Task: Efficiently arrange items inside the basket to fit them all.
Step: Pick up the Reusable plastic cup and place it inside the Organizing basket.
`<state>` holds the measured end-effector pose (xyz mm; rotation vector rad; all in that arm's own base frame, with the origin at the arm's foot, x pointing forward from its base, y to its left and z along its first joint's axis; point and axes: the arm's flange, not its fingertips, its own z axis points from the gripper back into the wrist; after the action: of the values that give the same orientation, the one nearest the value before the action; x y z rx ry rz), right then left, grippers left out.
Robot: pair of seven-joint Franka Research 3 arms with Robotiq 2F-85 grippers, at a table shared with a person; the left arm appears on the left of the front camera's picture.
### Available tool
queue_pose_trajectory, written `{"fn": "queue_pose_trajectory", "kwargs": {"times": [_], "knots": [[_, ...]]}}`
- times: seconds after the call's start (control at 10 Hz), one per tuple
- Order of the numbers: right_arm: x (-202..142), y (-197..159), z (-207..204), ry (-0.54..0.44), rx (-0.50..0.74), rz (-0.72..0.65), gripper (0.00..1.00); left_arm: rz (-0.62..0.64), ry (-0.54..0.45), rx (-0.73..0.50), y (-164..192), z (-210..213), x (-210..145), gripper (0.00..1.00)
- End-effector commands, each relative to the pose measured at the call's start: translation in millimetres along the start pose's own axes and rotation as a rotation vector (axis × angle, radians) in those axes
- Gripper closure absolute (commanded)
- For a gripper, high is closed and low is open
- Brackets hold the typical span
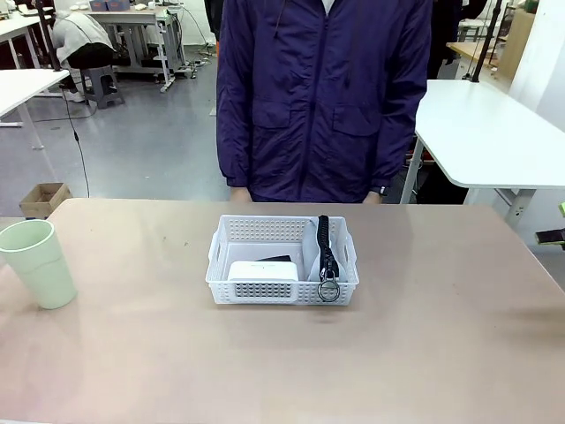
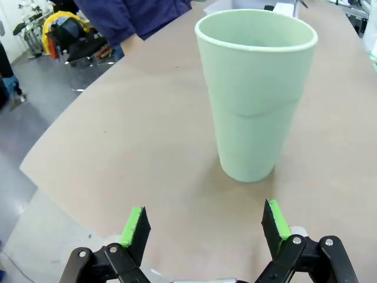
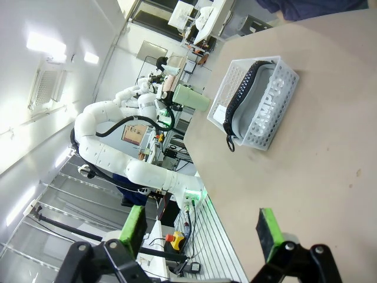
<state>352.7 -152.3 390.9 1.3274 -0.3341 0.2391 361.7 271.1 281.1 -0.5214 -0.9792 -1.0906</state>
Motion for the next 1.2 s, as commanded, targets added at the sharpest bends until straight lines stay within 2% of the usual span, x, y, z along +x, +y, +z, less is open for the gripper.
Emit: {"fn": "queue_pose_trajectory", "kwargs": {"times": [0.0, 0.4, 0.6, 1.1], "knots": [[-2, 2, 0, 0.005, 0.004, 0.011, 0.00, -0.067, 0.004, -0.028, -15, -37, -23, 0.00], [-2, 2, 0, 0.005, 0.004, 0.011, 0.00, -0.056, 0.003, -0.076, -23, -76, -29, 0.00], [-2, 2, 0, 0.005, 0.004, 0.011, 0.00, -0.048, 0.037, -0.081, -23, -83, -32, 0.00], [-2, 2, 0, 0.005, 0.004, 0.011, 0.00, -0.031, 0.019, -0.130, -28, -94, -35, 0.00]]}}
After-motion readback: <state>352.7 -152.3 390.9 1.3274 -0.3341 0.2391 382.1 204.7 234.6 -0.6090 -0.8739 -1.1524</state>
